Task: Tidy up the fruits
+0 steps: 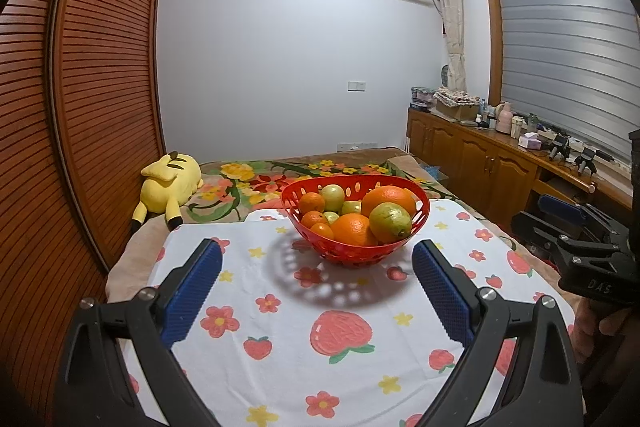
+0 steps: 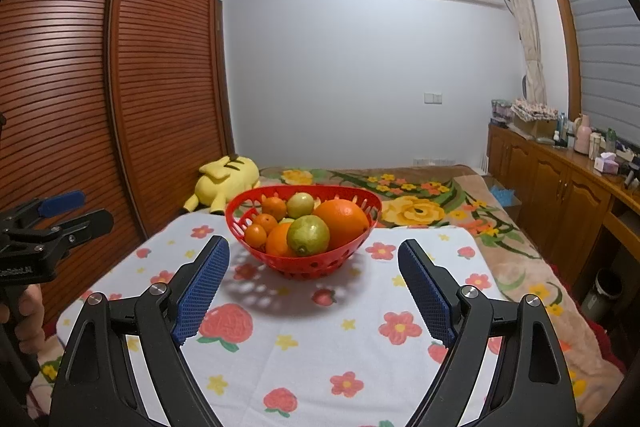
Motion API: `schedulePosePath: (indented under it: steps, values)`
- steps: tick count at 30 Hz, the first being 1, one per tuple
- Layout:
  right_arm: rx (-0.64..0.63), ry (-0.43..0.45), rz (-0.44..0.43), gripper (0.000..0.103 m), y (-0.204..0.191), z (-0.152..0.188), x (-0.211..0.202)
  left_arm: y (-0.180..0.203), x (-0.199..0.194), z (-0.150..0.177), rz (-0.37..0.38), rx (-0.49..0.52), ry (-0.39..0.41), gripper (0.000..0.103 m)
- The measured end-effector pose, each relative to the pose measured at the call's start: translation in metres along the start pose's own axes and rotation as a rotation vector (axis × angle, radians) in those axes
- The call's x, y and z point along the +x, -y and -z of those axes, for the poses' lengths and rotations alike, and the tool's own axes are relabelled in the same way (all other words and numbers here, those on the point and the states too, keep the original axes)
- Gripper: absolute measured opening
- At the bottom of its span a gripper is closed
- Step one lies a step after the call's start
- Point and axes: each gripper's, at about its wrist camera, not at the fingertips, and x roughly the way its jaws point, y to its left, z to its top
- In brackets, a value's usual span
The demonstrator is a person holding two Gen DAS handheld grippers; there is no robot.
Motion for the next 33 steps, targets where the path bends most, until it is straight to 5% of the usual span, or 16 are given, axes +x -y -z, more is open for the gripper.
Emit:
schedulePosePath:
  steps: [33]
  values:
    - [-0.007,0.017,0.002,0.088,-0.002,-0.003,-0.003,0.002,-0.013,-0.004,0.022,0.012,0.020,0.097]
